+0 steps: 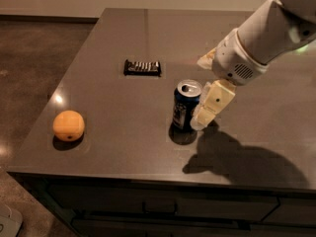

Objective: Move pepsi can near orange

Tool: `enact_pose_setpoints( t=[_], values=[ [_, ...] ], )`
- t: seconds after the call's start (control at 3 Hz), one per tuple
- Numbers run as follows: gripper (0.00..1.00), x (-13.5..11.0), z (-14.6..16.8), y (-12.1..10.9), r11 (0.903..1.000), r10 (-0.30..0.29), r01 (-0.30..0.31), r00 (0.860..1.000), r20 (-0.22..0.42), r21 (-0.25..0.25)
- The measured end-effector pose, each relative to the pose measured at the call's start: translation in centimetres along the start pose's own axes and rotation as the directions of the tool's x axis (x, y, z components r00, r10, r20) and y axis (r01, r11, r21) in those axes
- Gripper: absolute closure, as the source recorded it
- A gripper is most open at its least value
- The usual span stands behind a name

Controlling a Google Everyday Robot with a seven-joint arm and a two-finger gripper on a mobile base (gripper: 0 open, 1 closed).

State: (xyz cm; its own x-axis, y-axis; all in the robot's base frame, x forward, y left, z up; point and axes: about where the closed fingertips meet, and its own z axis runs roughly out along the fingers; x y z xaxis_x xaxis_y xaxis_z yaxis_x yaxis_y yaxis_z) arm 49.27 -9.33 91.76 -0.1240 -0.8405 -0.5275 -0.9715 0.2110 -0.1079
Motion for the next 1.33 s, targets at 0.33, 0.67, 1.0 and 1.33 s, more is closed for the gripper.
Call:
enact_pose_setpoints(
  t=[0.33,0.67,1.0,1.33],
  values=[
    [0.0,-0.6,1.0,0.2,0.9998,0.0,0.001,1.0,0.022,-0.022],
    [0.15,-1.1,1.7,0.3,0.9993,0.001,0.001,0.999,0.036,-0.038],
    [0.39,-1.6,2.1,0.4,0.9986,-0.004,0.007,0.999,0.048,-0.053],
    [0.62,-2.1,2.2,0.5,0.998,-0.01,0.013,0.998,0.059,-0.062]
  ],
)
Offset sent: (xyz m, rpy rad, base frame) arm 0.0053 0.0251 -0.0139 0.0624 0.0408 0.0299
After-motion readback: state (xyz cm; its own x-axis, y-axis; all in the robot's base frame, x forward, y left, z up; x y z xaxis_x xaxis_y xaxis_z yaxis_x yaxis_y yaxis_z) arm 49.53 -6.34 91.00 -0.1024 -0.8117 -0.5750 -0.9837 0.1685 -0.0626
